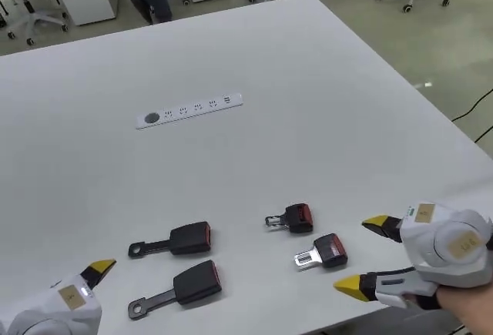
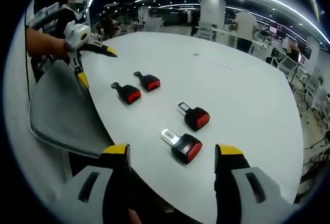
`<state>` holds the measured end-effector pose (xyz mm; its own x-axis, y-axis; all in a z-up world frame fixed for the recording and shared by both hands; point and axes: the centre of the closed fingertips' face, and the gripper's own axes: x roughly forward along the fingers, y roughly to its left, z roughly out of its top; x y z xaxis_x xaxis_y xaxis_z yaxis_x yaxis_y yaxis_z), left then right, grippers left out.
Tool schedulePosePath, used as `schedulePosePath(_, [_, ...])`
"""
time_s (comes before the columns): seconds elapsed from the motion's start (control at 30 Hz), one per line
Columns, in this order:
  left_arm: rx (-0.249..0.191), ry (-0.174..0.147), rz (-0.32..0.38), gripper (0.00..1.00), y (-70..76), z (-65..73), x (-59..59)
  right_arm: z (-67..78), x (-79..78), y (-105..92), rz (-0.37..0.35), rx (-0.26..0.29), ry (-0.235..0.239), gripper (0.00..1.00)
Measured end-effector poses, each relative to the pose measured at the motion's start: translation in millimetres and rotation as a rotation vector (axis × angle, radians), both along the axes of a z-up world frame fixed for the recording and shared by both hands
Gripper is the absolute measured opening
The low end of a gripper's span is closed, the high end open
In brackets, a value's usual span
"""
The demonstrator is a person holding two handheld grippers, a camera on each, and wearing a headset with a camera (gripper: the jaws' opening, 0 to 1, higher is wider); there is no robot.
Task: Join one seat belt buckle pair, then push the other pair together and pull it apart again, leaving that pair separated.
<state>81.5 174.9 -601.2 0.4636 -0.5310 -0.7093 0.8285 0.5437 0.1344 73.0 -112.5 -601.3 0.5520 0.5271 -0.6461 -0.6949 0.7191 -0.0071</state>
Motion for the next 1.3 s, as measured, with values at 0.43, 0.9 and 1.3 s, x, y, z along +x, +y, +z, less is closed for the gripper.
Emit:
schedulePosePath(0.43, [-0.008,0.009,-0.026,0.93,-3.4,-5.2,-2.0,-1.6,-2.7,0.8,0.016,-0.003,0.024,0.65])
schedulePosePath(0.9, [0.003,0.025,-0.027,0.89,-2.8,-6.5,-2.5,-2.8,2.5,6.6,0.058,-0.010,0.010,0.56])
schedulePosePath(1.3, [0.008,0.038,-0.021,0.85,0.5,-12.6,-0.8,-3.2,10.4,11.0,0.073,0.006,-0.007,0.55])
